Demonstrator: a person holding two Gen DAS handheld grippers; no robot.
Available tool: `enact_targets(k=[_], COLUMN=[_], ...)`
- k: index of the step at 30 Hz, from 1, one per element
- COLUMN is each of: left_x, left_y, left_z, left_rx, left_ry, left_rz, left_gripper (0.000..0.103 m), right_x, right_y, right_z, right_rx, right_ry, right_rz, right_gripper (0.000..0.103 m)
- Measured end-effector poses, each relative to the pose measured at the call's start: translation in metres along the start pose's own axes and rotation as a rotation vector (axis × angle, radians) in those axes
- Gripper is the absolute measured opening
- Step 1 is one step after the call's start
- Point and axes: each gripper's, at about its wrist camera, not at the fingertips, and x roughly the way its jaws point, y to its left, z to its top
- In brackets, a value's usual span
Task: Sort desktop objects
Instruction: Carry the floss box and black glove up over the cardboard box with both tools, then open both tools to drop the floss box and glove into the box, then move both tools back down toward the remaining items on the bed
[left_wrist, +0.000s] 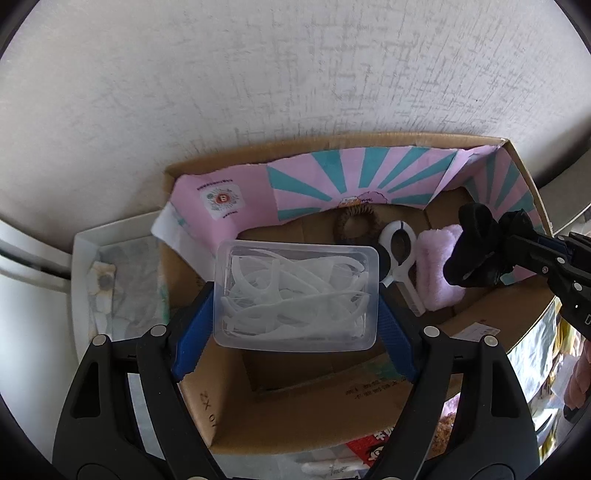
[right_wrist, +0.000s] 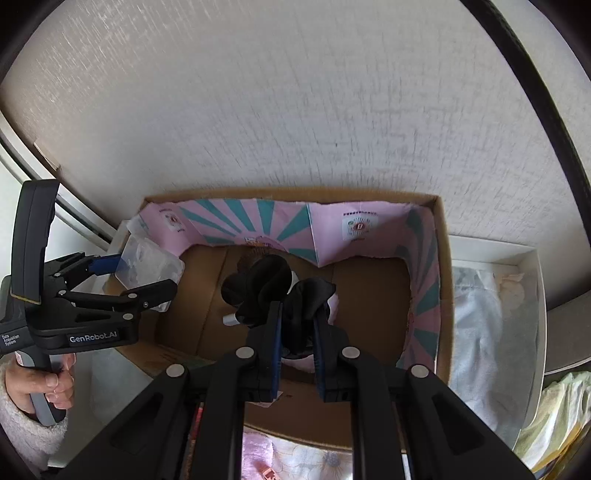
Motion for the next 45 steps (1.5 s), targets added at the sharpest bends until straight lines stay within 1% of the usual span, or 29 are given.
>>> enact_targets(k=[1,2,3,4,5,7,9,12,15,19,22,28,34,37,42,45], left_x=[-0.001,-0.003,-0.005,-0.01,-0.015,-0.03,-0.04,-0.048,-0.051,-0.052,-0.054,-0.069,-0.095,-0.109,-0.127,-0.138], left_y=[-0.001,-0.002,-0.003,-0.004,-0.006,-0.008,-0.01,-0.007,0.003,0.005,0.003,0.005,0.011,0.013,0.014,0.015], left_z=[0.001,0.003,0.005,0.007,0.008,0.009,0.01,0.011,0.009,0.007,0.002,-0.012,-0.027,-0.037,-0.058,-0.073], left_rx=[0.001,0.003,0.007,0.015,0.026,0.057,0.085,0.08,0.061,0.058,0.062,0.039,0.013,0.008,0.001,-0.006], left_ry=[0.0,0.001,0.0,-0.007,-0.025,-0.086,-0.117,-0.142,-0.142,-0.143,-0.145,-0.167,-0.221,-0.244,-0.265,-0.276], left_rz=[-0.016,-0.024,-0.017,0.012,0.037,0.097,0.126,0.136,0.124,0.099,0.1,0.058,0.037,0.033,0.033,0.025], left_gripper=[0.08,0.081,0.084,0.096,0.102,0.103,0.103,0.103,0.103,0.103,0.103,0.103,0.103,0.103,0.103,0.103], right_x=[0.0,-0.001,-0.002,-0.005,-0.007,-0.015,-0.023,-0.027,-0.03,-0.031,-0.033,-0.045,-0.063,-0.073,-0.089,-0.095], right_y=[0.0,0.0,0.0,0.0,0.0,0.001,0.002,0.002,0.004,0.008,0.012,0.023,0.032,0.035,0.04,0.044], right_z=[0.001,0.001,0.003,0.004,0.007,0.01,0.013,0.016,0.017,0.016,0.014,0.007,-0.004,-0.012,-0.029,-0.042], right_rx=[-0.004,-0.008,-0.009,-0.01,-0.011,-0.019,-0.032,-0.033,-0.032,-0.033,-0.034,-0.057,-0.062,-0.044,-0.017,-0.006], right_ry=[-0.001,-0.007,-0.013,-0.021,-0.034,-0.077,-0.107,-0.113,-0.122,-0.12,-0.122,-0.165,-0.211,-0.222,-0.218,-0.217], right_rz=[0.004,0.012,0.021,0.022,0.004,-0.033,-0.037,-0.041,-0.037,-0.035,-0.025,-0.043,-0.054,-0.027,0.021,0.025], right_gripper=[0.014,0.018,0.023,0.04,0.061,0.078,0.079,0.079,0.079,0.079,0.079,0.079,0.079,0.079,0.079,0.083])
